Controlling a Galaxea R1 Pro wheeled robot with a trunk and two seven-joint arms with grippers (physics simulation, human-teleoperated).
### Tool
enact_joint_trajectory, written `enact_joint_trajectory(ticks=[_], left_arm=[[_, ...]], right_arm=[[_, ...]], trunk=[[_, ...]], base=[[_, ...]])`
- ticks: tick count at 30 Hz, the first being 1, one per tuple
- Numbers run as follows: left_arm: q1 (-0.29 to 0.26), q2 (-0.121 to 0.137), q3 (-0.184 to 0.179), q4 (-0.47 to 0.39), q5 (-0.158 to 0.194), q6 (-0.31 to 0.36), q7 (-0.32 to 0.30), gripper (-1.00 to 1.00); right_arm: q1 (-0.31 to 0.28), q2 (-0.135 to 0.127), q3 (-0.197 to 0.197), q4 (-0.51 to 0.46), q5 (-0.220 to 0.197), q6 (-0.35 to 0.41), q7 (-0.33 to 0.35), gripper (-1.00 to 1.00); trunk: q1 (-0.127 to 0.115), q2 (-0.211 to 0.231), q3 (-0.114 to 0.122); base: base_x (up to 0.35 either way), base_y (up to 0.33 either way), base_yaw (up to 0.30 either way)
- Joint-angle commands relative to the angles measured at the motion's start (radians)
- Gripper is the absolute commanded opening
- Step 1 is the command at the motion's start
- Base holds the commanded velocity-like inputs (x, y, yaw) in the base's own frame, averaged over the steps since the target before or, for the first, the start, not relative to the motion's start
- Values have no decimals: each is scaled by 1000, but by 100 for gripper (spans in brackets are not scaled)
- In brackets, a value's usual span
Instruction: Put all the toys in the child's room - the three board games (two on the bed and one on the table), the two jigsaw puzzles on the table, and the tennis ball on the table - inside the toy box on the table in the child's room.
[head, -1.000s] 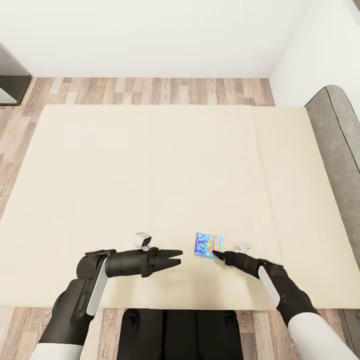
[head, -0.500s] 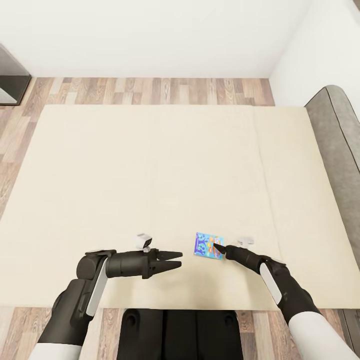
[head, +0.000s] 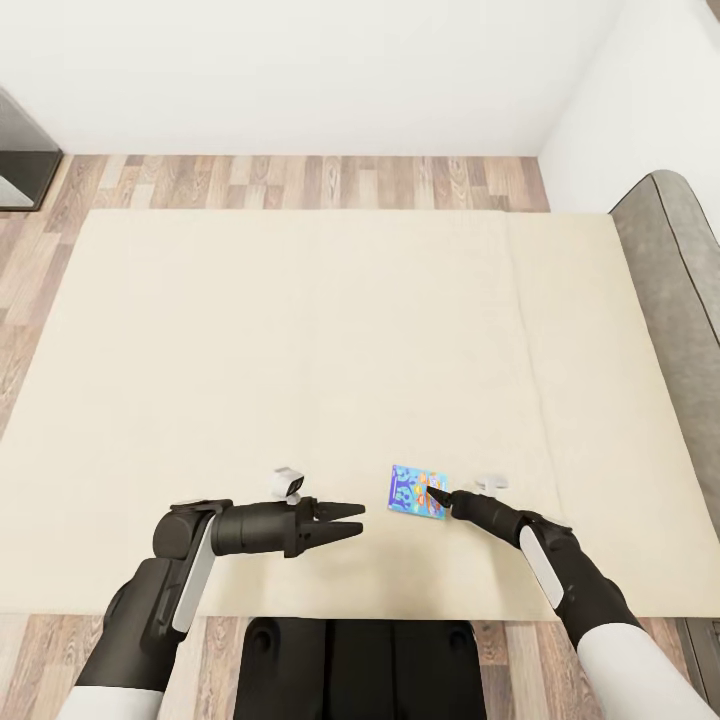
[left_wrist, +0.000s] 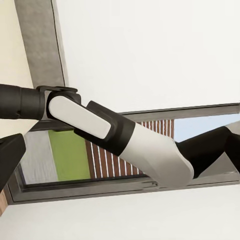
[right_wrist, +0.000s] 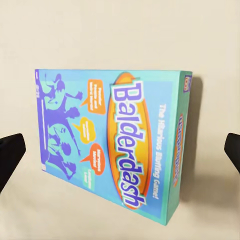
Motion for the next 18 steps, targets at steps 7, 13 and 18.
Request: enact_joint_trajectory(ticks=[7, 13, 18], left_arm=[[0, 0, 1, 0, 2, 11, -3, 100], [0, 0, 2, 0, 2, 11, -3, 100], [0, 0, 3, 0, 2, 11, -3, 100]], right_arm=[[-1, 1, -1, -1, -8, 9, 2, 100], [-1, 2, 0, -1, -8, 13, 1, 100], [0, 3, 0, -1, -8, 15, 1, 100]], trunk=[[1, -1, -1], [1, -1, -1], [1, -1, -6]], base=[[0, 0, 0], [0, 0, 0], [0, 0, 0]])
